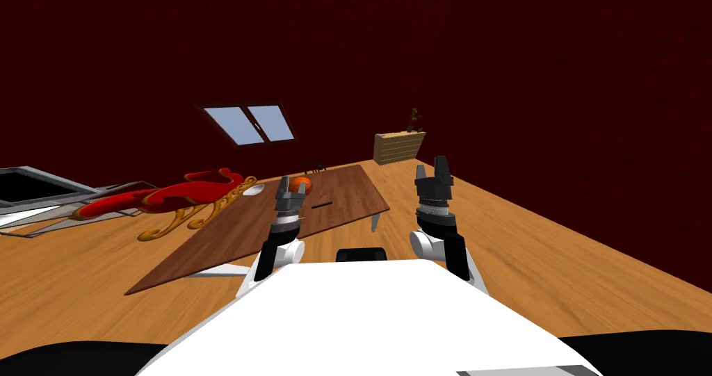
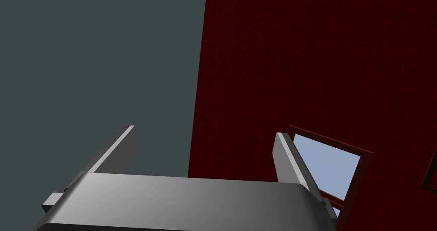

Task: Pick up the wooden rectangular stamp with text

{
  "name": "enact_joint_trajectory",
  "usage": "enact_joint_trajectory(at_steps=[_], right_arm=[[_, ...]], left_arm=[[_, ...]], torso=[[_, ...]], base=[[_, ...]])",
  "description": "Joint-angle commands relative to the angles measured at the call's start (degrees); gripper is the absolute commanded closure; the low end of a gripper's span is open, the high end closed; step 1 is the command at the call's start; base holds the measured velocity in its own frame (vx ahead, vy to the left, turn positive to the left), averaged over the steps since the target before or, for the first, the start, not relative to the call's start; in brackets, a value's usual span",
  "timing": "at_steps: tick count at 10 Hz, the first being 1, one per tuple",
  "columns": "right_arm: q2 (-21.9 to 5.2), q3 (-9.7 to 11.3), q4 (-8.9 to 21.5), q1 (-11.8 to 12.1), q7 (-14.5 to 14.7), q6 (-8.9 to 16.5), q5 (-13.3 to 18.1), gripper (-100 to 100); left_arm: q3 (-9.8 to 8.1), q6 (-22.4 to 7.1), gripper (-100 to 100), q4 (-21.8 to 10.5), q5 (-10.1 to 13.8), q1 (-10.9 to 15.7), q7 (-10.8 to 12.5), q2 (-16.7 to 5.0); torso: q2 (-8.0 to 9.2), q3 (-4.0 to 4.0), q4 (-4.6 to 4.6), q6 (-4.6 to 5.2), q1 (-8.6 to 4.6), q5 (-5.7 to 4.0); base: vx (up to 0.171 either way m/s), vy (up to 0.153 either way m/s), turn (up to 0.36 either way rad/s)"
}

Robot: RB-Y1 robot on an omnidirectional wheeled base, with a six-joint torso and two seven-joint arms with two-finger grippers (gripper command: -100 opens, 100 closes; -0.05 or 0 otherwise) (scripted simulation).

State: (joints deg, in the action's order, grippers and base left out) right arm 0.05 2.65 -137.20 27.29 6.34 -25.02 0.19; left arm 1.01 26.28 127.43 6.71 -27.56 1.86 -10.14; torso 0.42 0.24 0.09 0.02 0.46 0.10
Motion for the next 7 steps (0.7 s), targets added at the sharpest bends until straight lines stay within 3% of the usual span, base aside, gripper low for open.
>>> enact_joint_trajectory(at_steps=[1, 4, 7], right_arm=[[0.0, 0.0, 0.0, 0.0, 0.0, 0.0, 0.0, 0], [0.0, 0.0, 0.0, 0.0, 0.0, 0.0, 0.0, 0], [0.0, 0.0, 0.0, 0.0, 0.0, 0.0, 0.0, 0]], left_arm=[[-0.57, -0.7, -100, -2.1, 0.2, 0.6, 0.8, -1.0], [-3.33, -6.8, -100, -6.6, 1.8, -0.1, 4.6, -5.6], [-4.39, -9.4, -100, -8.5, 2.5, -0.3, 5.9, -7.1]], torso=[[0.00, 0.00, 0.00, 0.00, 0.00, 0.00], [-0.17, -0.10, -0.04, 0.01, -0.04, -0.01], [-0.26, -0.14, -0.05, -0.01, -0.05, -0.01]], base=[[-0.075, 0.075, -0.082], [-0.075, 0.091, -0.256], [-0.051, 0.074, -0.131]])
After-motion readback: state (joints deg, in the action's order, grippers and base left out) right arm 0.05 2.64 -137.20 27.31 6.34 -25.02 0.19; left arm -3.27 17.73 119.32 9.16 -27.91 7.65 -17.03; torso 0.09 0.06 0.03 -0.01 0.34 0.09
